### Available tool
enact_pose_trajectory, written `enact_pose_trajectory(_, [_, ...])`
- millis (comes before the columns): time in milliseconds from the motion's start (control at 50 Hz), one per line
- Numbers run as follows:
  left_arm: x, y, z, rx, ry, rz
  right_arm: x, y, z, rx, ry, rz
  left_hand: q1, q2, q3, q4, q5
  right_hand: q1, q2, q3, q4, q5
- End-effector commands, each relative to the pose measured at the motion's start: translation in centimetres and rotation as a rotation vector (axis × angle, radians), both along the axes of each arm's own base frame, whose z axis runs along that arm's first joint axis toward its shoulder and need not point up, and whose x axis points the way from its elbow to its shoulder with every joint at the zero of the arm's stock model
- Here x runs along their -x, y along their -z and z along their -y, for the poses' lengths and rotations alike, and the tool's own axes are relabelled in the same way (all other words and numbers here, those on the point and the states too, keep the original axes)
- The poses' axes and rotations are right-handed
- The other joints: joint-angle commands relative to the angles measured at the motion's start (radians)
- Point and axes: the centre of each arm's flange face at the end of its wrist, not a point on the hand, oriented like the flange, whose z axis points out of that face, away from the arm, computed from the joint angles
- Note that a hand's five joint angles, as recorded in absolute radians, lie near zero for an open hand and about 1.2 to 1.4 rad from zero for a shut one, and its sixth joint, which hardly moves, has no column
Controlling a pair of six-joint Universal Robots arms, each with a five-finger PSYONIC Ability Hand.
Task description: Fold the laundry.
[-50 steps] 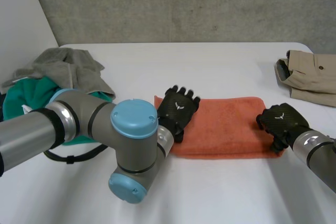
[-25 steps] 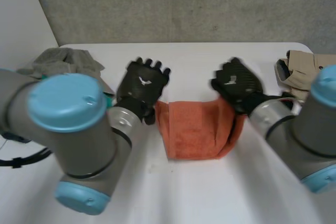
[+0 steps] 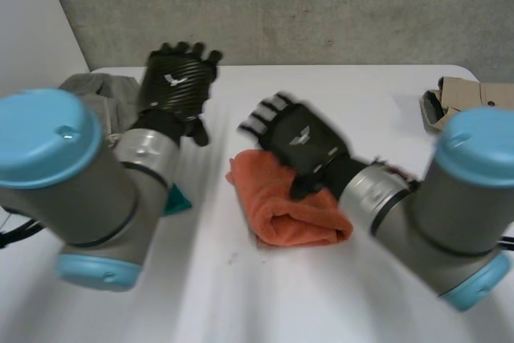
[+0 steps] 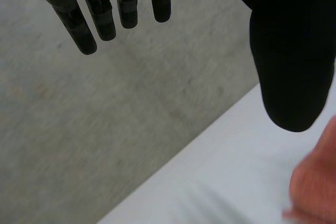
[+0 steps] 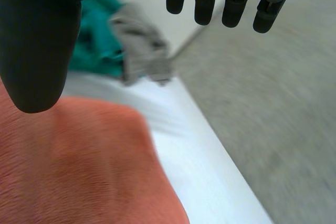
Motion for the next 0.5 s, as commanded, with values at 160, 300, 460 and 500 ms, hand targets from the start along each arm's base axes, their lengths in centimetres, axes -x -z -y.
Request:
enact_pose_trajectory(160, [8.0,6.8,-3.1,-0.174,0.26,0.086,6.5,1.1,6.8,-0.42,0.392,0.125,0.026,0.012,0.003,0.011,-0.006,-0.048,-0.039,-0.031,-0.032,-0.044])
enact_pose_trajectory(300, [6.0,10.7,-2.9,-0.314,0.08,0.219,5.6,5.3,8.3,-0.568,0.362,0.062,0.023,0.009,0.0,0.008,-0.009,-0.048,-0.039,-0.031,-0.032,-0.044])
enact_pose_trajectory(460, [3.6,12.4,-2.7,-0.387,-0.016,0.301,4.4,9.6,7.9,-0.677,0.302,-0.043,0.011,-0.002,-0.012,-0.003,-0.021,-0.048,-0.039,-0.031,-0.032,-0.044])
enact_pose_trajectory(500, [3.5,12.5,-2.7,-0.392,-0.017,0.305,4.2,9.9,7.7,-0.656,0.291,-0.072,0.011,-0.002,-0.012,-0.003,-0.021,-0.048,-0.039,-0.031,-0.032,-0.044])
